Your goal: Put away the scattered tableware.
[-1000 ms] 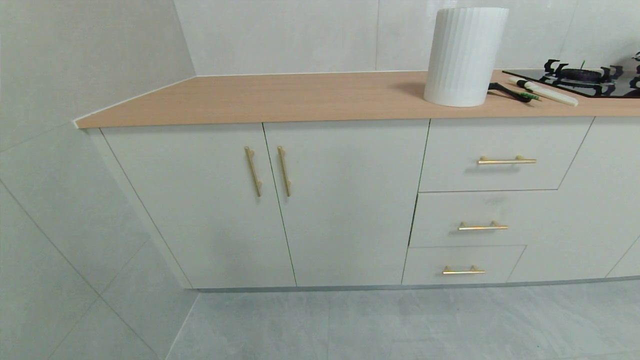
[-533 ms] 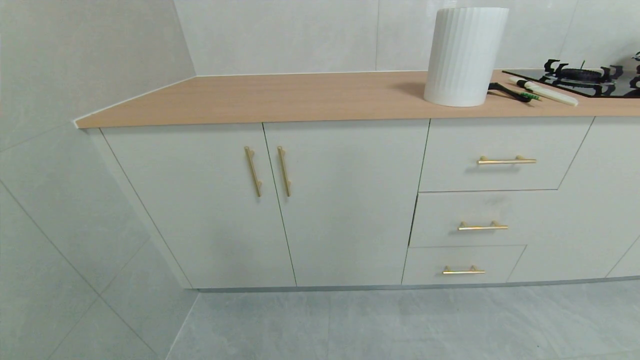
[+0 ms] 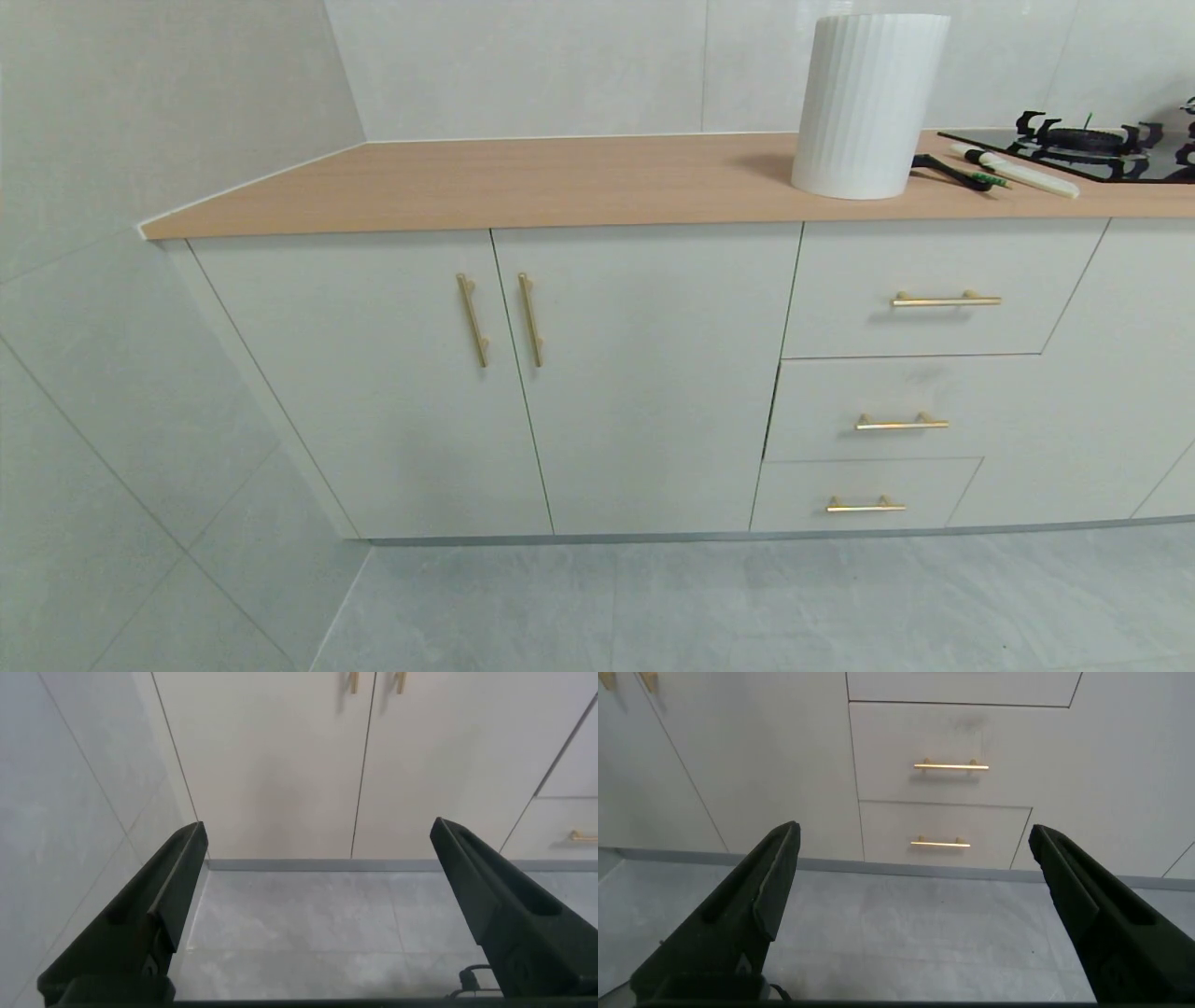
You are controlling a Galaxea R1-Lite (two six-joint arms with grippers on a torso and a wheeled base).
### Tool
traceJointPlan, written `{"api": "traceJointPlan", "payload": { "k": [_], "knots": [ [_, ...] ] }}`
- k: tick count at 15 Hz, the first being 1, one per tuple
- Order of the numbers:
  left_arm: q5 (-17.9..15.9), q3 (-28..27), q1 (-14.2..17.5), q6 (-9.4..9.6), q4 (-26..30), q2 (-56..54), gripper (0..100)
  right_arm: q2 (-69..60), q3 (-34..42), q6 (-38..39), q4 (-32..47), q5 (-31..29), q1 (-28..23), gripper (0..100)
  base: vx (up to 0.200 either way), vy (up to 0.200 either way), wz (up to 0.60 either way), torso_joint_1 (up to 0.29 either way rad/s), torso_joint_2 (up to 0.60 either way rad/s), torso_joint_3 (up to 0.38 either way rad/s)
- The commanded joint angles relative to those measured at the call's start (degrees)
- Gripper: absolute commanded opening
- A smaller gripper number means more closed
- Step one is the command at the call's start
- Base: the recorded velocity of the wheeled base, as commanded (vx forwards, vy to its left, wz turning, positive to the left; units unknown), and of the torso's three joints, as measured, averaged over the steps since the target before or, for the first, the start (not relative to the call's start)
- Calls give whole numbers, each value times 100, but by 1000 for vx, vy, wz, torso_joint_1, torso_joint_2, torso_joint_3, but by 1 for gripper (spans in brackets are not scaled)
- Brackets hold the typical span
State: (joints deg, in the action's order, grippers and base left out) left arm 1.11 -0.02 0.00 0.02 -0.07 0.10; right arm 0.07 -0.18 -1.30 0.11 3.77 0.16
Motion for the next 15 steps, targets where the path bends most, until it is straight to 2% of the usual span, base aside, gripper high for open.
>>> {"api": "traceJointPlan", "payload": {
  "k": [1, 2, 13, 15],
  "knots": [
    [3, 2, 0, 24, -1, 8, 100, 10, 1, -1, 15, 1, 2, 100, 0, 0, 0, 0, 0, 0],
    [3, 2, 0, 33, -1, 8, 100, 10, 1, -1, 15, 1, 2, 100, 0, 0, 0, 0, 0, 0],
    [3, 2, 0, -2, -1, 8, 100, 10, 1, -1, 15, 1, 11, 100, 0, -200, 0, 4, 2, 3],
    [3, 2, 0, -11, -1, 8, 100, 1, 1, -1, 15, 1, 11, 100, 0, 0, 0, 0, 0, 0]
  ]
}}
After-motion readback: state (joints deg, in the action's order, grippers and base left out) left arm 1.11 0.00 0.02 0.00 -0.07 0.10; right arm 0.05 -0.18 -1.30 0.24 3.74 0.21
